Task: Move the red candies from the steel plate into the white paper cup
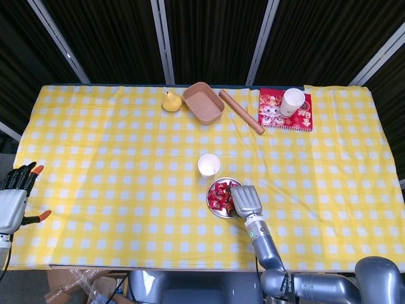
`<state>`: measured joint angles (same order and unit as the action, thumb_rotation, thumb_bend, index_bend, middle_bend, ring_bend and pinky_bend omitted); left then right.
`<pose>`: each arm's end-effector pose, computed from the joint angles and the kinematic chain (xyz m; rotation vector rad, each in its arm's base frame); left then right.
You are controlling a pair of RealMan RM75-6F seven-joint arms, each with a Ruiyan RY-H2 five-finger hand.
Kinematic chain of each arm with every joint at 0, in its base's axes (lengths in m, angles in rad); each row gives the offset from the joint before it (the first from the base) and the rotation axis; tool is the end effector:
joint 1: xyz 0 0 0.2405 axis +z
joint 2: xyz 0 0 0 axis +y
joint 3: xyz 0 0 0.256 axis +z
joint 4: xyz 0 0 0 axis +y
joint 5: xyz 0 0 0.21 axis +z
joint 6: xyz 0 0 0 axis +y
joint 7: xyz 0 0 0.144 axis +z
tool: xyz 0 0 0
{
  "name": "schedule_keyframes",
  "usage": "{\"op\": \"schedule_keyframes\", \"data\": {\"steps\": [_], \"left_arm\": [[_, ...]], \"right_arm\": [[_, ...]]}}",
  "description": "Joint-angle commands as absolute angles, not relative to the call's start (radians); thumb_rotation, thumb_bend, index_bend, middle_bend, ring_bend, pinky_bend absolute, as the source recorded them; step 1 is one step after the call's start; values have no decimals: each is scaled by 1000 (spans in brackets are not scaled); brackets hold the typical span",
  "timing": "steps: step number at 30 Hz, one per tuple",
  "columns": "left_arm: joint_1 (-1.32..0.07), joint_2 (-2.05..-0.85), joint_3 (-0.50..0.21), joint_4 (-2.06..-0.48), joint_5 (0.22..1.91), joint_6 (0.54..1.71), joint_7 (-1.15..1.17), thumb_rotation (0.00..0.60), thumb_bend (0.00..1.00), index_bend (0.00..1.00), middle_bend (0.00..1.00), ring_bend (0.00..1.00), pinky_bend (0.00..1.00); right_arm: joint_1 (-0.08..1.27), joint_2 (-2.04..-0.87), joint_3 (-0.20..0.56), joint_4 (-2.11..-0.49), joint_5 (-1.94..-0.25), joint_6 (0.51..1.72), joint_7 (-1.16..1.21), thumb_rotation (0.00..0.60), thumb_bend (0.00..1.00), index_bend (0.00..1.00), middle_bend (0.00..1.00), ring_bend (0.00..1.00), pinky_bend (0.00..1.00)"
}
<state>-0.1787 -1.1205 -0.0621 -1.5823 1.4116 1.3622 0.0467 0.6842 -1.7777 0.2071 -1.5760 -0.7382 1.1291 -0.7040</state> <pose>-0.3158 0.2132 0.1525 -1.4403 -0.9082 -0.8148 -0.1370 -0.2946 -0.0745 1.7129 -1.2004 0.7290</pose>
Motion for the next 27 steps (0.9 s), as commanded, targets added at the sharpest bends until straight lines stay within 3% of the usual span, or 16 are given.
{"op": "schedule_keyframes", "data": {"steps": [1,16,27], "left_arm": [[-179,-1121,-62,-1582,1412,1362,46,600,0,32,0,0,0],[-179,-1120,-61,-1582,1413,1362,45,600,0,32,0,0,0],[-179,-1119,-61,-1584,1409,1360,47,600,0,32,0,0,0]], "right_arm": [[685,-1780,207,-1577,-743,1132,-699,600,449,504,931,945,979],[689,-1764,200,-1615,-756,1176,-717,600,448,476,931,945,979],[685,-1750,190,-1598,-734,1177,-726,600,447,395,931,944,979]]}}
